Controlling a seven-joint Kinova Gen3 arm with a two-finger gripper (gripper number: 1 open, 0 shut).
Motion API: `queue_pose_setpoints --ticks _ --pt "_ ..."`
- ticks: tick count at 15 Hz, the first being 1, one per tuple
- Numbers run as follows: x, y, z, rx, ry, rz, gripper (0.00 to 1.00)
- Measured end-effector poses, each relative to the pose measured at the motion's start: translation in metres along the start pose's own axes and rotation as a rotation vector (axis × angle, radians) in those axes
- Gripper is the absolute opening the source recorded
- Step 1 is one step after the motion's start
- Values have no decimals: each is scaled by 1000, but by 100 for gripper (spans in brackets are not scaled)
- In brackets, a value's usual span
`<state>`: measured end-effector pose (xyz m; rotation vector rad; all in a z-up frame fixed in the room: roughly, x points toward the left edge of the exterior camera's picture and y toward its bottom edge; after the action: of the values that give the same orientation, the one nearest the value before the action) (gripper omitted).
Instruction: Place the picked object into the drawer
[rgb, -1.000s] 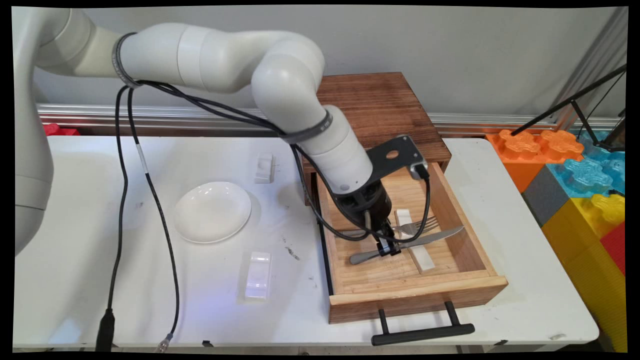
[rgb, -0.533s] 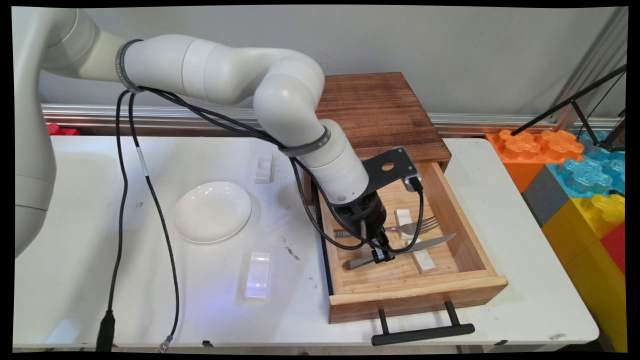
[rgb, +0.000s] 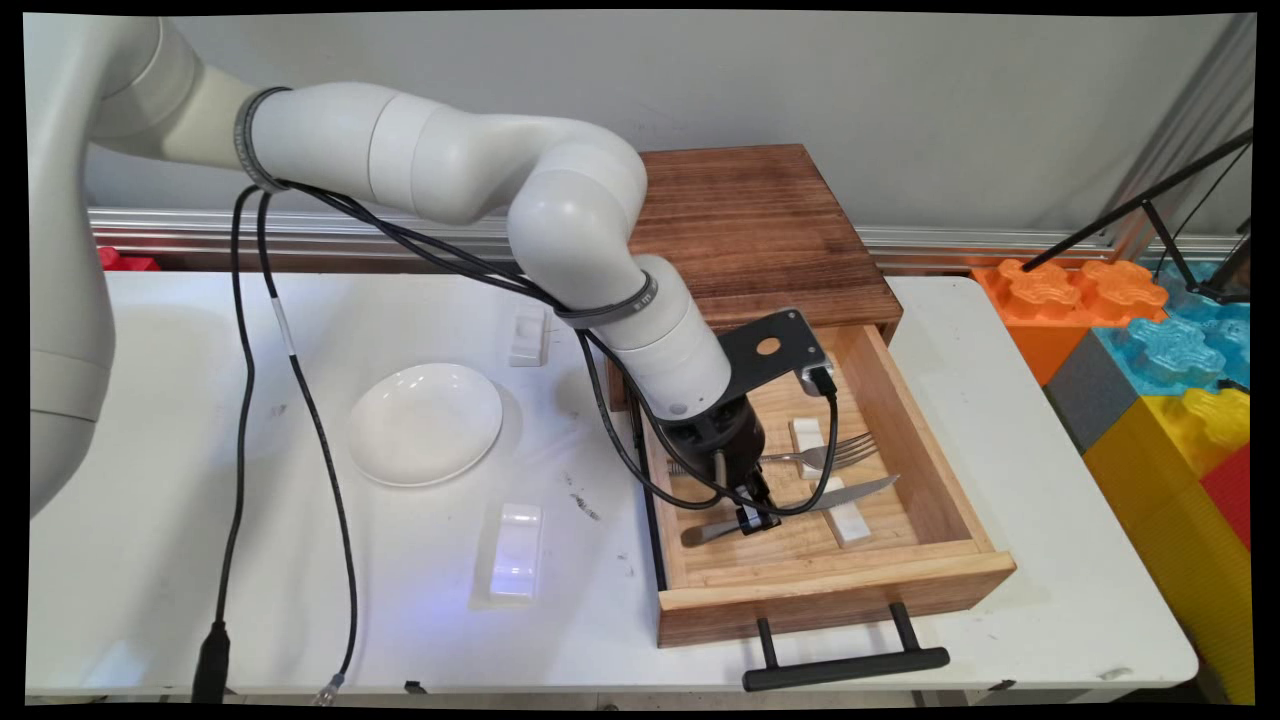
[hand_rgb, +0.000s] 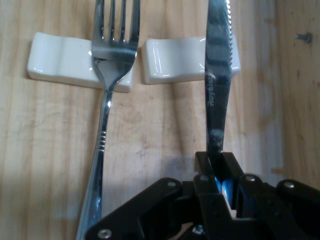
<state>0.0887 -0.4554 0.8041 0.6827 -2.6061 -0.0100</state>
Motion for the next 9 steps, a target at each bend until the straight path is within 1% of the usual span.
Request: queue_pose_setpoints --ticks 3,4,9 --pt "-1 0 2 -3 4 -3 0" --pt "0 0 3 -5 6 -3 100" --pt "-1 0 4 -13 15 0 100"
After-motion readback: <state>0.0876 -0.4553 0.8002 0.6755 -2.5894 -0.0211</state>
